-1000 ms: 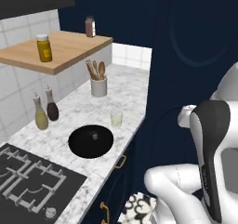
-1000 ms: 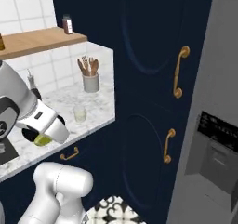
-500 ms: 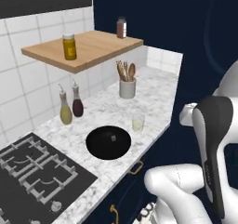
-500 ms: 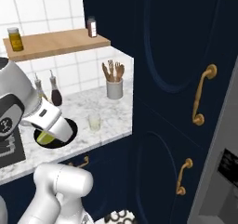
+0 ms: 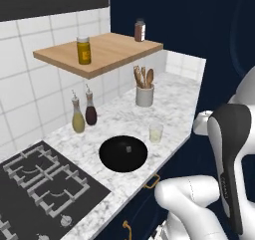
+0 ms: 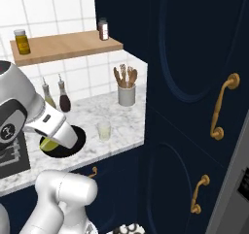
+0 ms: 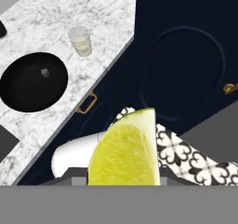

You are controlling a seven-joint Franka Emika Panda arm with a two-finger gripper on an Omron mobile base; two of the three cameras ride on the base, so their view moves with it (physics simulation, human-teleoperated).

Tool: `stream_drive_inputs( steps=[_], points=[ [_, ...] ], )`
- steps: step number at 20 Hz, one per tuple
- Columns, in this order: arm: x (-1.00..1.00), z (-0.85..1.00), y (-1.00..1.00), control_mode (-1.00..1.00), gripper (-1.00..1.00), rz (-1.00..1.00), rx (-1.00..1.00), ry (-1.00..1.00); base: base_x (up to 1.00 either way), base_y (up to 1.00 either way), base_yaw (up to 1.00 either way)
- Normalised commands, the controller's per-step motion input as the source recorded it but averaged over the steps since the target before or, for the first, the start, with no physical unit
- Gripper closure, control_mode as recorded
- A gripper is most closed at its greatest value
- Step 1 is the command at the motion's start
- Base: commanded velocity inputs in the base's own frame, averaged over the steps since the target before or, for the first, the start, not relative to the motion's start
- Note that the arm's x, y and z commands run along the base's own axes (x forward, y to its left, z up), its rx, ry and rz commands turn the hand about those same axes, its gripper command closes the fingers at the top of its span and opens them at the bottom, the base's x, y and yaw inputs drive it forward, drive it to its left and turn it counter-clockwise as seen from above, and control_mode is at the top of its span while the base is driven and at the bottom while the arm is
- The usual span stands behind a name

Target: Grab a lemon wedge from the fridge and one ice cube from the ice bowl, and put them in the glass of lemonade.

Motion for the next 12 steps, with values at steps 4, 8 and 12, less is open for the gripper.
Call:
stream_drive_inputs(
  steps=[4, 8, 12],
  points=[
    [0.00, 0.00, 0.00, 1.00, 1.00, 0.00, 0.00, 0.00, 0.00, 0.00, 0.00],
    [0.00, 0.00, 0.00, 1.00, 1.00, 0.00, 0.00, 0.00, 0.09, 0.03, 0.00],
    [0.95, -0.36, 0.24, -1.00, 1.00, 0.00, 0.02, 0.00, 0.00, 0.00, 0.00]
  ],
)
